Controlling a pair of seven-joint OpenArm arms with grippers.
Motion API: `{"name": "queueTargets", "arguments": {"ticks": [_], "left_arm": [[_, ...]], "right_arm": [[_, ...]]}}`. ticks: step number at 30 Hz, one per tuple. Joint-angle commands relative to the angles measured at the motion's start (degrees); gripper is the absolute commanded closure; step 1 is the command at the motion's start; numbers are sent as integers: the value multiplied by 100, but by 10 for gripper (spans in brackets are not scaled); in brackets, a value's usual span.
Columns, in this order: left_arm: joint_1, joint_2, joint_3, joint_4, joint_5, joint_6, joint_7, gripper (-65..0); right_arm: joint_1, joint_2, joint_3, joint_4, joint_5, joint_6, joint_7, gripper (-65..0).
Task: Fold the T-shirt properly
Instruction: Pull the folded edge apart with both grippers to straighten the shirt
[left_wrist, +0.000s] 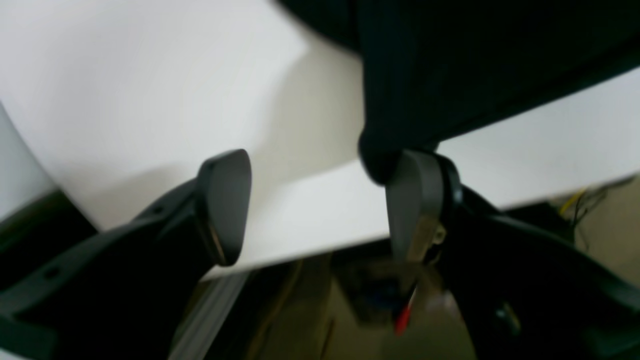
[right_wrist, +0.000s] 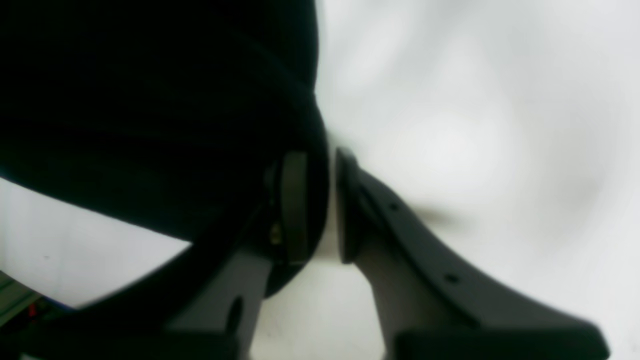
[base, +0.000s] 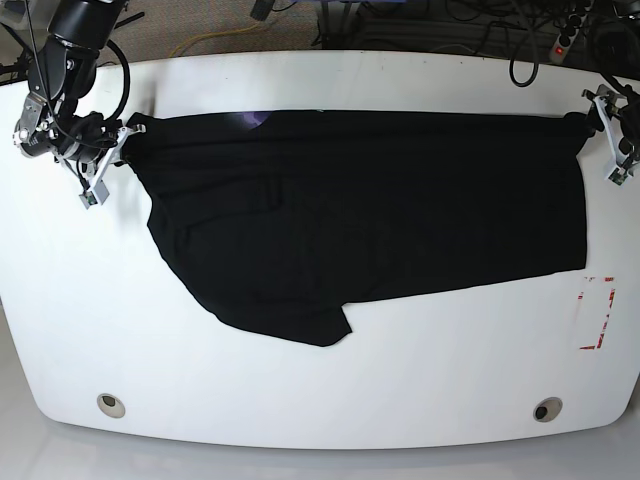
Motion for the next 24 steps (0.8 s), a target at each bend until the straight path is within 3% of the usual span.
{"name": "queueTargets", "arguments": {"ticks": [1, 5, 8, 15, 20, 24], "left_arm": [[-22, -236, -86, 120, 67, 12, 63, -392], [75, -403, -86, 120, -408, 12, 71, -393], [514, -799, -86, 129, -1138, 12, 45, -393], [602, -852, -455, 103, -2395, 12, 36, -392], [39, -183, -622, 190, -2448, 12, 19, -392], [-550, 379, -235, 270, -1938, 12, 247, -392]], "right_arm": [[44, 157, 70, 110, 31, -7, 60, -159], [-167, 157, 97, 541, 66, -7, 33, -333], [-448, 113, 281, 1200, 75, -7, 33, -423], [-800, 16, 369, 1868, 84, -7, 24, -431], [-739, -212, 545, 1895, 84, -7, 24, -431], [-510, -309, 545, 1859, 66, -7, 24, -431]]}}
